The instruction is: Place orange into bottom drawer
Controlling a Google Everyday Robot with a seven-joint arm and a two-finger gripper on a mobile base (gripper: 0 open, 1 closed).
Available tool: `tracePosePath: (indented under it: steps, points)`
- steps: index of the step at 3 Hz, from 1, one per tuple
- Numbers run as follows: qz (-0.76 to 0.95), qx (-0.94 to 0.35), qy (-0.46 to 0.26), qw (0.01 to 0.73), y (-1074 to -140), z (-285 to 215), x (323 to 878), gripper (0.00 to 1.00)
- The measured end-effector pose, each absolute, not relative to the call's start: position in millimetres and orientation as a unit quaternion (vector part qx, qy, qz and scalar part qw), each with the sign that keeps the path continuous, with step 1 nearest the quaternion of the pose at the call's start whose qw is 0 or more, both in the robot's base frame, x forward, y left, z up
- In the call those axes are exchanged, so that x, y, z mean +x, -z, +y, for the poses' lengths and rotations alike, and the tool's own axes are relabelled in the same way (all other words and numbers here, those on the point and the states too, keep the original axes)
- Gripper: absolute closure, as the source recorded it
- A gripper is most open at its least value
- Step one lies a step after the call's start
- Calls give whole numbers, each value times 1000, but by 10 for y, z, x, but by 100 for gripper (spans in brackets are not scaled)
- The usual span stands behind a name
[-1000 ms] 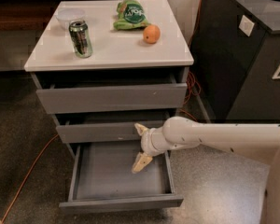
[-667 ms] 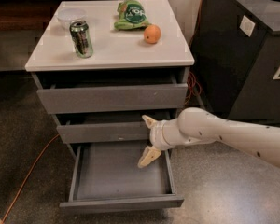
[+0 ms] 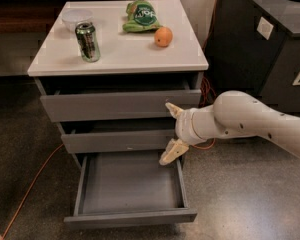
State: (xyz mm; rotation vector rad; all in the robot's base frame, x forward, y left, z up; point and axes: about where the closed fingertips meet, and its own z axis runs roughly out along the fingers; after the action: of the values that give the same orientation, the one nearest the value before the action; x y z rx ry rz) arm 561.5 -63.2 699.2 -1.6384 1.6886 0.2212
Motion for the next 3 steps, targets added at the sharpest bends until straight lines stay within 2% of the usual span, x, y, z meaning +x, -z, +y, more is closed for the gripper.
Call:
tracePosePath:
  steps: [1, 2, 3]
  points:
    - [669, -631, -84, 383, -7385, -859, 5690, 0]
    - [690, -599, -86, 396, -8135, -1296, 6010, 0]
    - [690, -599, -84, 398, -8177, -1308, 6028, 0]
